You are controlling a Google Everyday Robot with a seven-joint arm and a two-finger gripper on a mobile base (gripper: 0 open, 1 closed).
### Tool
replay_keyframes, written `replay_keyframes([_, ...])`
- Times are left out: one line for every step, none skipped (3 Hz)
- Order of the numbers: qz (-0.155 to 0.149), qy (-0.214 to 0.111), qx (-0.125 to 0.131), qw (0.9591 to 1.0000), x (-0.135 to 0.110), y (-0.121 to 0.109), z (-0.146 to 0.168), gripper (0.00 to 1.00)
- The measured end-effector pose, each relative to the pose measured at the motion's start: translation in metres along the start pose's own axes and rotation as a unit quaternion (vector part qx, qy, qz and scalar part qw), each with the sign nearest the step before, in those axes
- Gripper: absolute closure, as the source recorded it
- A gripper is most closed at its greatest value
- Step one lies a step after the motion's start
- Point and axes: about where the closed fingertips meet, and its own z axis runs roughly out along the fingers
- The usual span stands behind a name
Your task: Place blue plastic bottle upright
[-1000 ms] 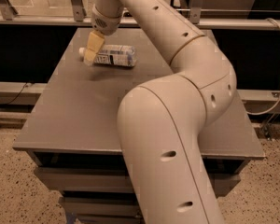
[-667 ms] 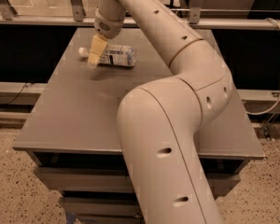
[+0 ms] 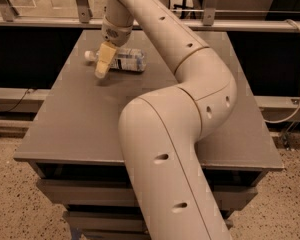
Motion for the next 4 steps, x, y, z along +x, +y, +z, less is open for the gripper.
replay_keyframes([0.003,0.024,0.007,0.9997,-0.004,-0.001,0.003,0.23])
replay_keyframes([0.004,0.031,0.013,0.9994,-0.007,-0.002,0.003,0.44])
replay_keyframes([0.003,0.013,0.024,0.9996,-0.015,-0.002,-0.014,0.75])
replay_keyframes([0.003,-0.026,0.041,0.9988,-0.021,0.000,-0.052,0.98])
